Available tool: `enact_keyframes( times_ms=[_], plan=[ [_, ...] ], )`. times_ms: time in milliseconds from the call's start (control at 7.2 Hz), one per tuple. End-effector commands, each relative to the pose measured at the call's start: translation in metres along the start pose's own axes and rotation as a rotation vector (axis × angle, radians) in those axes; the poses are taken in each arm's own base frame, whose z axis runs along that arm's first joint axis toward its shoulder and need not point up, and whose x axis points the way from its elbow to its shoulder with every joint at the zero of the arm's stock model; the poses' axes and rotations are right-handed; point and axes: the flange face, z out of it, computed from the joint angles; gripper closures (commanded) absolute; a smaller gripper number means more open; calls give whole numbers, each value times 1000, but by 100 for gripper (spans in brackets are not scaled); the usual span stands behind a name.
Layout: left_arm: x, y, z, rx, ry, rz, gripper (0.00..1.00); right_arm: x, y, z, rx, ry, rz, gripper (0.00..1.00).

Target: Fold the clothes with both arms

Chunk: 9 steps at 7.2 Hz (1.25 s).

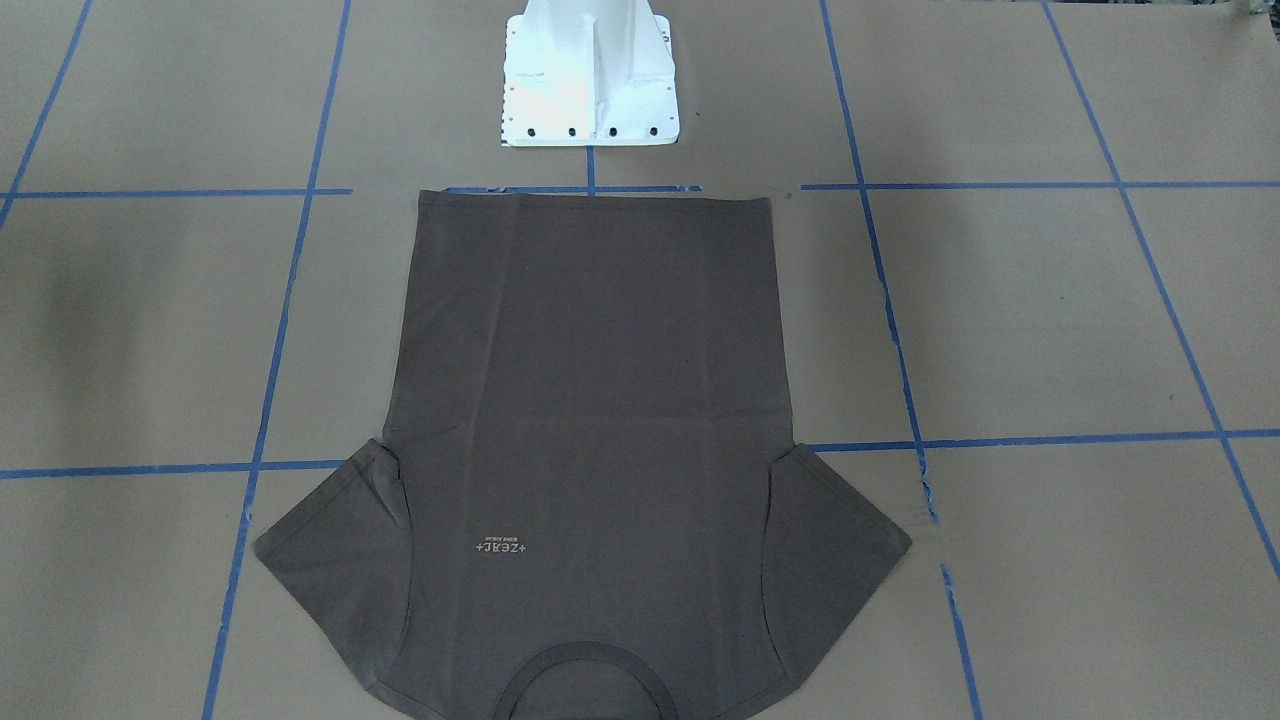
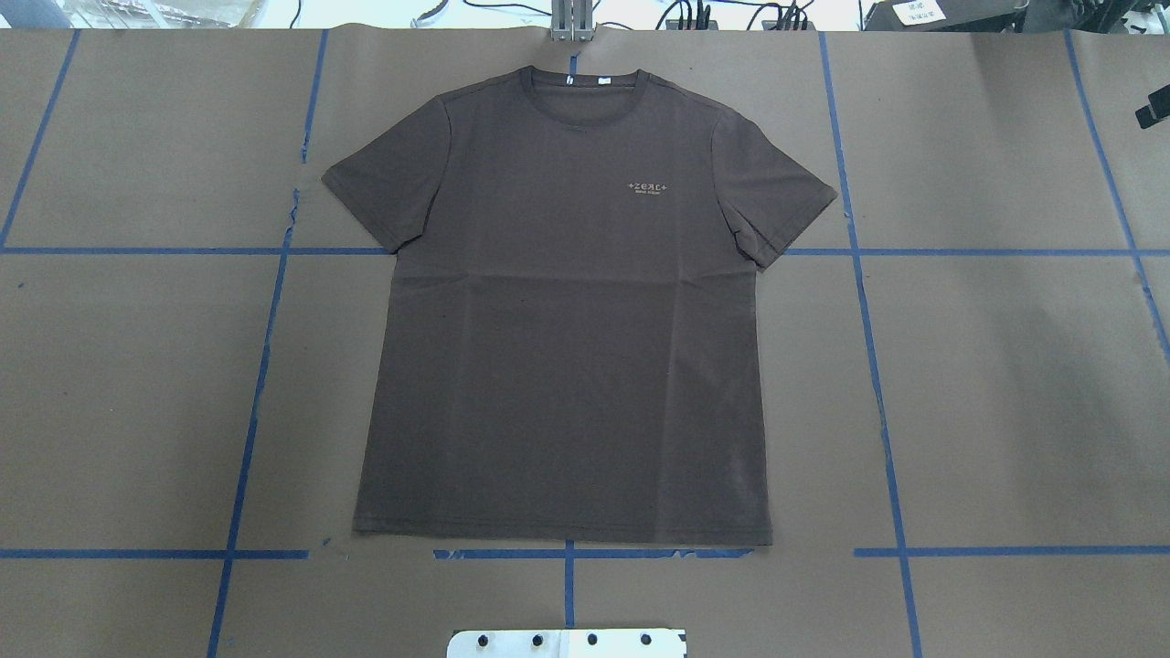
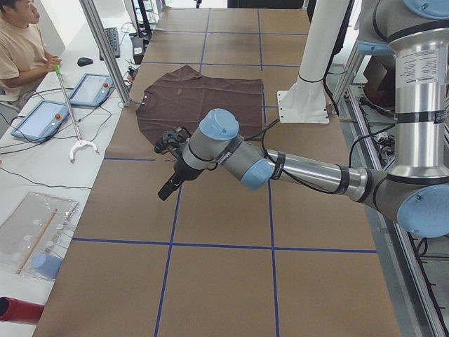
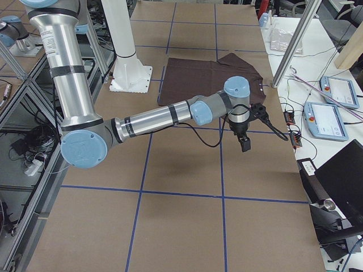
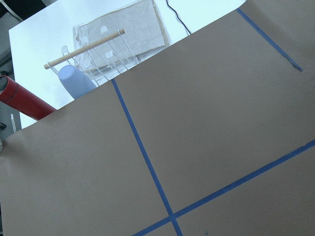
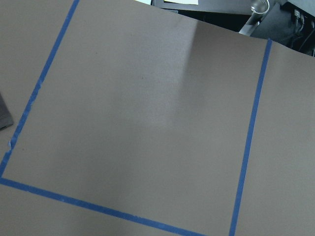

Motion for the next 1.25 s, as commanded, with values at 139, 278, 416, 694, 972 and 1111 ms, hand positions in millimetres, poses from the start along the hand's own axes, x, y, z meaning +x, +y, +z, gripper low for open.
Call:
enact_keyframes(
  times_ms=[139, 278, 416, 694, 972, 1111],
  plan=[
    [2, -5, -1, 26, 0, 16, 0, -148, -13, 87, 147, -62, 199, 2],
    [2, -5, -1, 26, 0, 16, 0, -194, -47, 104, 162, -104, 287, 20],
    [2, -5, -1, 26, 0, 16, 0, -216, -67, 122, 142, -109, 301, 30],
    [2, -4, -1, 25, 0, 15, 0, -225, -73, 144, 113, -99, 301, 37],
    [1, -3, -1, 23, -1, 14, 0, -231, -79, 181, 110, -107, 285, 41],
    [3, -5, -2, 27, 0, 17, 0, -242, -68, 202, 112, -98, 307, 42]
  ],
)
